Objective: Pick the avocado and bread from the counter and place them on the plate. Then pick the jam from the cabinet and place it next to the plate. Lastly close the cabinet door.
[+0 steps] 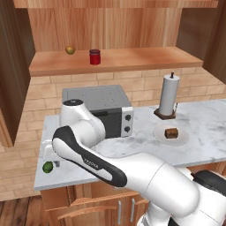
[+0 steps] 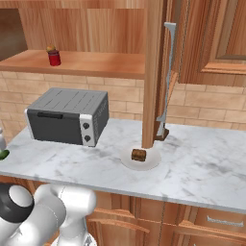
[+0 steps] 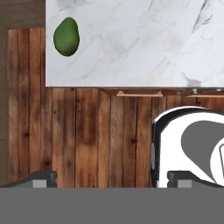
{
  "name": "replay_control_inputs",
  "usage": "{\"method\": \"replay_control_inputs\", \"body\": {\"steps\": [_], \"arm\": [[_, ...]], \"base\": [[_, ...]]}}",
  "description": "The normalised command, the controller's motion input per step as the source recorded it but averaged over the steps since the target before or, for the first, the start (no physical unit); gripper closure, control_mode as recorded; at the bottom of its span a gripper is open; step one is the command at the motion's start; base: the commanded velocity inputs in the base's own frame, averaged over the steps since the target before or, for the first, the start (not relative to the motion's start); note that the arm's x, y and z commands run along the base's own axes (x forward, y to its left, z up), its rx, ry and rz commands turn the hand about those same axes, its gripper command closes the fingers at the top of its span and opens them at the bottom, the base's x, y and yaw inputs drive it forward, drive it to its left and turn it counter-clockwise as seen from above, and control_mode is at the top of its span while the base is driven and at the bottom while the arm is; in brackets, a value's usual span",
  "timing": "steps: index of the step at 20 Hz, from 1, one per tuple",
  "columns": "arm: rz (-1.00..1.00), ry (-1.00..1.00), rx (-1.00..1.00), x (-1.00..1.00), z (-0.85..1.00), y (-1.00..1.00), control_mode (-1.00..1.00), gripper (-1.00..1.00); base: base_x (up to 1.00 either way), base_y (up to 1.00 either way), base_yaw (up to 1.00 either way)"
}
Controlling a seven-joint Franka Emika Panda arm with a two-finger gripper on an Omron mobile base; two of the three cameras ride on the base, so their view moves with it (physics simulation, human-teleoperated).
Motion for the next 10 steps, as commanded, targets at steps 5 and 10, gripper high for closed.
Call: {"method": "replay_control_inputs", "body": {"steps": [5,10], "arm": [[0.0,0.01,-0.04,0.11,-0.12,0.03,-1.0,-1.0],[0.0,0.02,-0.02,0.17,-0.12,0.06,-1.0,-1.0]], "base": [[0.0,0.0,0.0],[0.0,0.0,0.0]]}}
